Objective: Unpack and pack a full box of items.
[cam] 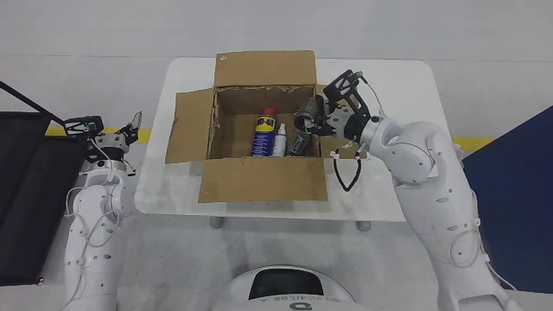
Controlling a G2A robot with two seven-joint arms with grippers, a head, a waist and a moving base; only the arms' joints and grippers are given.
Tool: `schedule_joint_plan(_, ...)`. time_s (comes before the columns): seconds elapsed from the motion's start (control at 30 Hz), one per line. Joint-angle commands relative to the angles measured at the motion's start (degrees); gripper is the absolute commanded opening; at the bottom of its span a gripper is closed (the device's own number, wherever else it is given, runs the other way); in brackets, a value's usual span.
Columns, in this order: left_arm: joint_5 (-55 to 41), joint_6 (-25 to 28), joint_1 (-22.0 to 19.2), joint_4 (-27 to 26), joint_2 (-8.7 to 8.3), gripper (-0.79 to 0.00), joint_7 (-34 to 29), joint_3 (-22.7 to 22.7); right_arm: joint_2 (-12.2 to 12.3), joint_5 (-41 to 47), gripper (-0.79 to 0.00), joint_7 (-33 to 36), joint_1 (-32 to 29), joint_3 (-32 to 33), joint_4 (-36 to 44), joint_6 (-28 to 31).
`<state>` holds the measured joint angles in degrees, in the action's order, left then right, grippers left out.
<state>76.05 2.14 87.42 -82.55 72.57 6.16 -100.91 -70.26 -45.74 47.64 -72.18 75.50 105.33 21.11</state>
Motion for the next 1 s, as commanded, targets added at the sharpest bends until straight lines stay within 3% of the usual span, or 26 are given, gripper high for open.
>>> schedule_joint_plan(0.0, 0.00, 0.00, 0.00, 0.00, 0.00, 0.000, 0.00, 0.00, 0.00, 0.00, -0.785, -0.04, -0.03, 0.08, -0.01, 0.01)
schedule_joint_plan(0.4, 0.00, 0.00, 0.00, 0.00, 0.00, 0.000, 0.00, 0.00, -0.10, 0.36, -0.785, -2.61, -0.03, -1.20, -1.23, -0.85)
schedule_joint_plan(0.7, 0.00, 0.00, 0.00, 0.00, 0.00, 0.000, 0.00, 0.00, -4.18, -0.60, -0.785, 0.93, 19.09, -21.73, -18.12, -3.45)
schedule_joint_plan(0.97, 0.00, 0.00, 0.00, 0.00, 0.00, 0.000, 0.00, 0.00, -11.04, 2.45, -0.785, -0.96, 32.74, -38.55, -36.81, -2.63)
